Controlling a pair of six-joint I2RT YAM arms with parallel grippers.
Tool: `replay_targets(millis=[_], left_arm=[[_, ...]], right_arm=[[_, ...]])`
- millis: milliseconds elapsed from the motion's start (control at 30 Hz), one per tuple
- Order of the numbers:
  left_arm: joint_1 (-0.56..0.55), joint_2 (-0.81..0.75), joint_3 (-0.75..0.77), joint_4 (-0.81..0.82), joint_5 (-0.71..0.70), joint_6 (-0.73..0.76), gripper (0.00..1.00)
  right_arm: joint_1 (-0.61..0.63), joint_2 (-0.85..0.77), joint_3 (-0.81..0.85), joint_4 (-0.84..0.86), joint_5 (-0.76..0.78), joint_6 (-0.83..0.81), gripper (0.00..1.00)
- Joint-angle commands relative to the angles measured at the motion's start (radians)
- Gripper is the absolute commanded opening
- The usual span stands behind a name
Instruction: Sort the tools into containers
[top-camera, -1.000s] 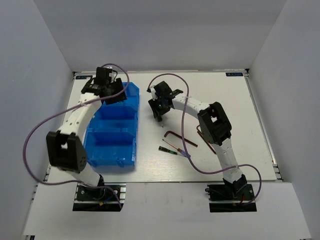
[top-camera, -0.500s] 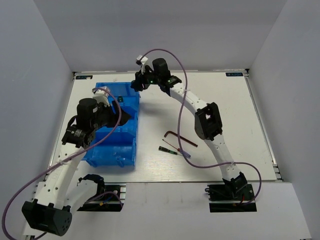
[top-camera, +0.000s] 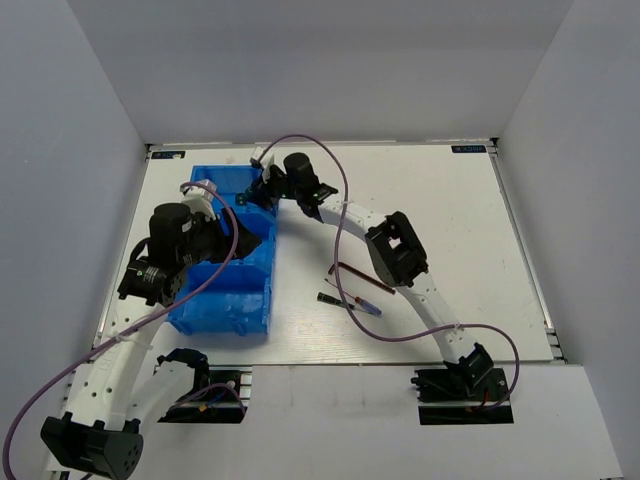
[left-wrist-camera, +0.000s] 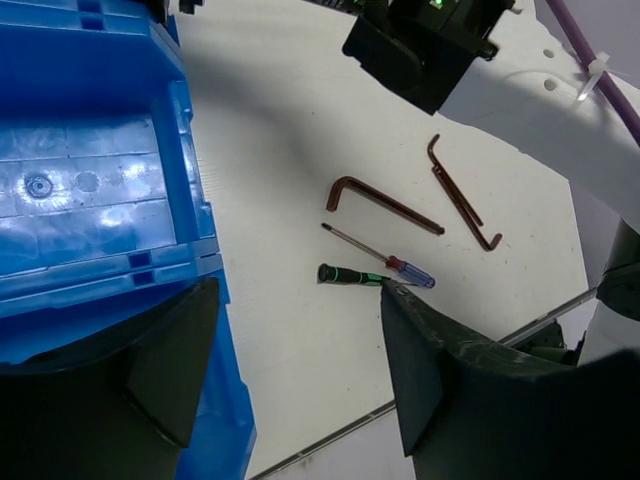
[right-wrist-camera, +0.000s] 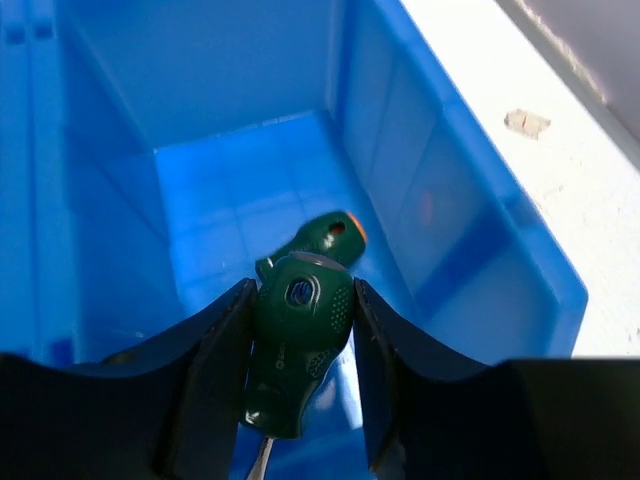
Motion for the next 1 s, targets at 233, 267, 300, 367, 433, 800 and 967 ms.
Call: replay_targets(millis=[233, 267, 300, 367, 433, 800, 967], left_arm=[[-0.011, 0.073, -0.023, 0.050, 0.155, -0.003, 0.76], [-0.020, 0.088, -0.023, 0.050, 0.156, 0.008, 0.74], [-0.020, 0.103, -0.023, 0.060, 0.168, 0.008, 0.71], [-0.040, 0.142, -0.032, 0.090, 0.178, 0.019, 0.68], [-0.055, 0.171, -0.043, 0.123, 0.192, 0.019, 0.53], [-0.420, 0.660, 0.146, 0.134, 0.055, -0.064, 0.15], [-0.520, 0.826, 0.276, 0.090, -0.122, -0.256, 0.69]], right_arm=[[-0.058, -0.308, -0.230, 0.167, 0.098, 0.084, 0.66], [-0.080, -0.333, -0.271, 0.168, 0.101, 0.098, 0.66], [-0.097, -0.356, -0.324, 0.168, 0.077, 0.110, 0.66], [-0.129, -0.453, -0.400, 0.168, 0.054, 0.131, 0.69], [-0.149, -0.557, -0.478, 0.115, 0.016, 0.135, 0.65], [-0.314, -0.841, -0.738, -0.908, 0.381, -0.015, 0.09], [-0.385, -0.993, -0.938, -0.918, 0.338, -0.033, 0.46]])
